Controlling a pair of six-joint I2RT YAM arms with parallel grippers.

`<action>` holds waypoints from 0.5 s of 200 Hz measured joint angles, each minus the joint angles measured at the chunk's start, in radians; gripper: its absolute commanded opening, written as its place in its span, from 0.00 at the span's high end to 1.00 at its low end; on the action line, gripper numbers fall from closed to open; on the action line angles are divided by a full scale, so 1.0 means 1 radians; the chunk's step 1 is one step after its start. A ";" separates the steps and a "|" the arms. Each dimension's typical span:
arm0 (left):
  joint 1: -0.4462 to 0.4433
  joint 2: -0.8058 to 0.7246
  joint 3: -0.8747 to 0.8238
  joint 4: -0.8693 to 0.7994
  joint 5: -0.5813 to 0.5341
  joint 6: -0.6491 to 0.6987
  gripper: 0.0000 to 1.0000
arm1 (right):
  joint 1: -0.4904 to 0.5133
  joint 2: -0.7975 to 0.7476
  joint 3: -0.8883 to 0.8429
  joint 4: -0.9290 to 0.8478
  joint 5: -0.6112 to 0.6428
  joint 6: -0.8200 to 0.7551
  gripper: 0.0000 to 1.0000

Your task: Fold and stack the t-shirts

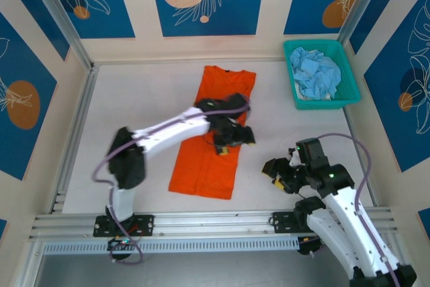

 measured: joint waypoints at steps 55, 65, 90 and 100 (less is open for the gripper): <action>0.329 -0.472 -0.595 -0.037 0.039 0.205 0.35 | 0.490 0.275 -0.071 0.248 0.092 0.274 0.46; 0.395 -0.513 -0.719 -0.032 0.066 0.246 0.36 | 0.535 0.352 -0.065 0.292 0.122 0.314 0.46; 0.510 -0.557 -0.893 -0.015 0.123 0.311 0.40 | 0.605 0.576 -0.011 0.392 0.163 0.373 0.47; 0.522 -0.552 -0.917 0.004 0.148 0.334 0.42 | 0.624 0.658 0.033 0.408 0.176 0.385 0.47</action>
